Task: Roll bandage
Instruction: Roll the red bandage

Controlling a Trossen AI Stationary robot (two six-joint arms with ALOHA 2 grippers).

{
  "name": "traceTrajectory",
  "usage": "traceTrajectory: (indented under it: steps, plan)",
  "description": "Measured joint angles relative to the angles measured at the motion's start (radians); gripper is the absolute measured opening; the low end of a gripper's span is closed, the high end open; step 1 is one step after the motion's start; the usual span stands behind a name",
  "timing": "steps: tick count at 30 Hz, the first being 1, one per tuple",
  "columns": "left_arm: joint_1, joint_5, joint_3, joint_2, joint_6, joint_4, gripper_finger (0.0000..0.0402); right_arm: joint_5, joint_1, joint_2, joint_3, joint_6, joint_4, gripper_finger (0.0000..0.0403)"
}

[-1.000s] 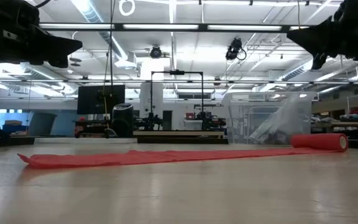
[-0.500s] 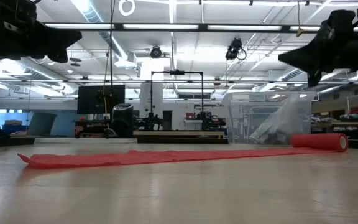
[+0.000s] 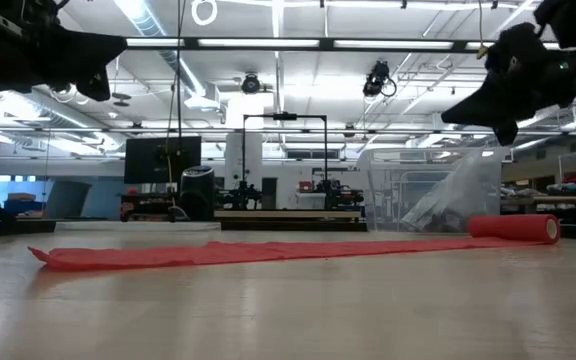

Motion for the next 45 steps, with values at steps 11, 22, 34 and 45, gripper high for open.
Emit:
traceTrajectory:
  steps: [11,22,34,45]
  plan:
    - [0.000,0.028,0.000,0.004,-0.123,-0.006,0.0001,0.023,0.031,0.243,0.278,-0.047,-0.386,0.0003]
    - [0.000,0.015,0.000,0.069,-0.234,-0.069,0.0001,0.061,0.146,0.468,0.304,0.333,-0.530,0.0024]
    - [0.024,-0.042,0.000,0.169,-0.229,-0.106,0.0001,0.154,0.155,0.612,0.429,0.580,-0.780,0.0096]
    - [0.091,0.070,0.000,0.183,-0.189,-0.106,0.0001,0.072,0.021,0.766,0.448,0.507,-0.849,0.0160]
